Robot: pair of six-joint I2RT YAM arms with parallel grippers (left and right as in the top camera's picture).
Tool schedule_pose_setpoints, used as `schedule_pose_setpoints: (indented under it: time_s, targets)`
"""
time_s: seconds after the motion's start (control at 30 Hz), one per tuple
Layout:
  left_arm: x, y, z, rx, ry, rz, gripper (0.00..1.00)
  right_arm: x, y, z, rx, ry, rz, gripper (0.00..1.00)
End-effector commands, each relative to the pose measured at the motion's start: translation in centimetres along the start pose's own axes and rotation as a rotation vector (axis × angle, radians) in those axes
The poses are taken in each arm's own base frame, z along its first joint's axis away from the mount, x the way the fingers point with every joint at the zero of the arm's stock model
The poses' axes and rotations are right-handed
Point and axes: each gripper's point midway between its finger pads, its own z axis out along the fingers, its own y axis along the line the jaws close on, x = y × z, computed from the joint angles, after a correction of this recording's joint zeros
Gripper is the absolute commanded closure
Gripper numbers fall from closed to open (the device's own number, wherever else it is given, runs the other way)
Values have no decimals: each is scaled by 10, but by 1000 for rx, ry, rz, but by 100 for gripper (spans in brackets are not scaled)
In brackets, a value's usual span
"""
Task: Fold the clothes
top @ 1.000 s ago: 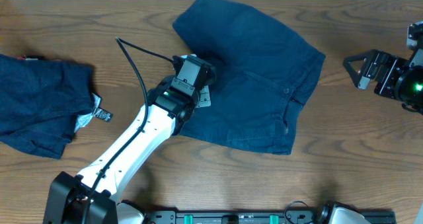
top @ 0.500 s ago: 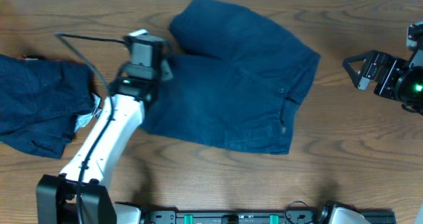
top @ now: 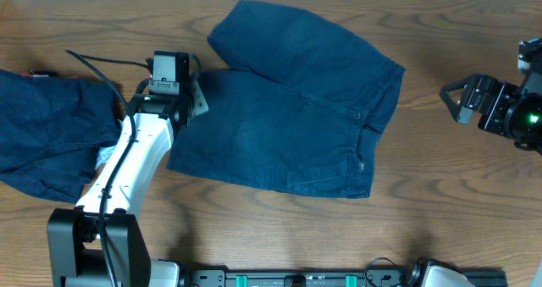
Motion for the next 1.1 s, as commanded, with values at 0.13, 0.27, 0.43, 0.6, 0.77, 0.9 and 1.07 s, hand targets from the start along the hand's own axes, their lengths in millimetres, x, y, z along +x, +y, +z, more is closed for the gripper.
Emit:
schedule_pose_setpoints:
  time_s: [0.13, 0.27, 0.43, 0.6, 0.77, 0.9, 1.07]
  targets:
    - [36, 17, -32, -34, 134, 65, 66, -2, -28, 0, 168, -10, 23, 1]
    - [63, 38, -40, -105, 201, 77, 66, 23, -43, 24, 181, 92, 93, 1]
    - [100, 56, -41, -132, 250, 44, 66, 78, -61, 80, 116, 263, 173, 1]
    - [122, 65, -39, -133, 260, 15, 60, 130, -62, 121, 49, 397, 186, 1]
    - [125, 66, -38, -131, 263, 16, 57, 186, -33, 155, -39, 543, 96, 1]
    - [123, 65, -38, -126, 252, 15, 57, 233, -10, 178, -65, 639, 74, 1]
    - [122, 64, -37, -124, 249, 15, 57, 265, -13, 197, -27, 663, 163, 1]
